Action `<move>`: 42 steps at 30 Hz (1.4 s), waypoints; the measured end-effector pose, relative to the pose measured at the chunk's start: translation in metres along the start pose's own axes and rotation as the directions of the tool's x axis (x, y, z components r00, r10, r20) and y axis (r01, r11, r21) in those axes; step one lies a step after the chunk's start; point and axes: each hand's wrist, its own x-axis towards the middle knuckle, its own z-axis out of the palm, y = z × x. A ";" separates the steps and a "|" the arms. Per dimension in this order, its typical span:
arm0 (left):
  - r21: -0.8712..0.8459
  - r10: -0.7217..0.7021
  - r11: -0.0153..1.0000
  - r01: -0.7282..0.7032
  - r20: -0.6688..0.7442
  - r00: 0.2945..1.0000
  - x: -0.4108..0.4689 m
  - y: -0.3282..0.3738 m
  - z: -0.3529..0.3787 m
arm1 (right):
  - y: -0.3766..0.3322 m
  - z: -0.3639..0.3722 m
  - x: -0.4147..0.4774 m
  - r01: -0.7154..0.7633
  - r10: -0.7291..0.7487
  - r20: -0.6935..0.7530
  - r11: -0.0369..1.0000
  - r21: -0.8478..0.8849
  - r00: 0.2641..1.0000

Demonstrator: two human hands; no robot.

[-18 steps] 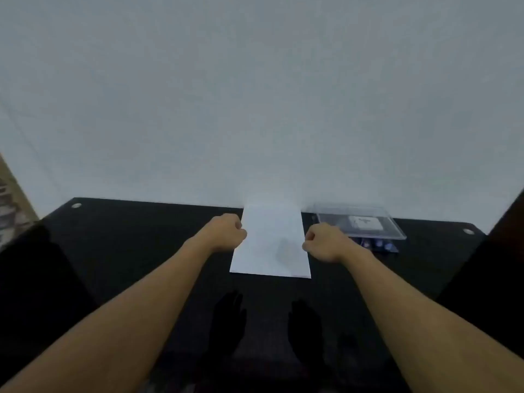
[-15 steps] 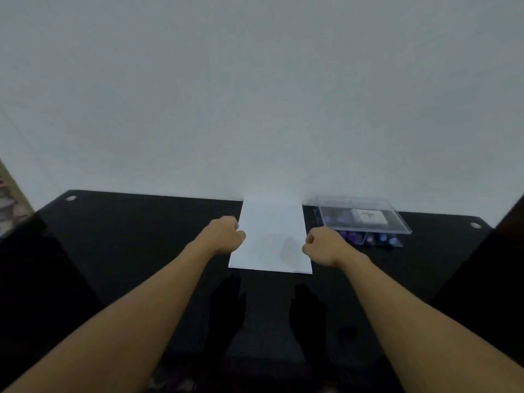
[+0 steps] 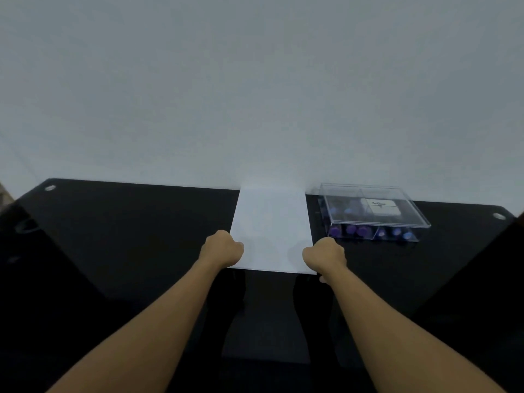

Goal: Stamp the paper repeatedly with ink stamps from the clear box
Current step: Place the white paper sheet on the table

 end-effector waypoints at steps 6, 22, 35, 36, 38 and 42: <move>-0.136 -0.120 0.984 0.112 -0.052 0.991 0.010 0.004 0.008 | -0.009 0.007 0.002 -0.080 0.081 -0.041 0.996 0.023 0.996; -0.255 -0.276 0.932 0.259 -0.034 0.961 0.025 0.022 0.014 | -0.012 0.008 0.009 -0.125 0.134 -0.067 0.984 0.124 0.989; -0.513 -0.275 0.796 0.320 0.165 0.947 0.035 0.018 0.006 | -0.011 0.021 0.019 -0.208 0.201 0.058 0.907 0.365 0.978; -0.505 -0.265 0.808 0.304 0.149 0.953 0.038 0.016 0.006 | -0.011 0.021 0.020 -0.199 0.192 0.055 0.911 0.360 0.980; -0.495 -0.253 0.822 0.281 0.126 0.959 0.040 0.011 0.005 | -0.011 0.019 0.021 -0.175 0.169 0.046 0.923 0.343 0.984; -0.479 -0.217 0.847 0.230 0.083 0.973 0.027 0.002 0.001 | -0.005 0.010 0.020 -0.166 0.158 0.053 0.938 0.303 0.986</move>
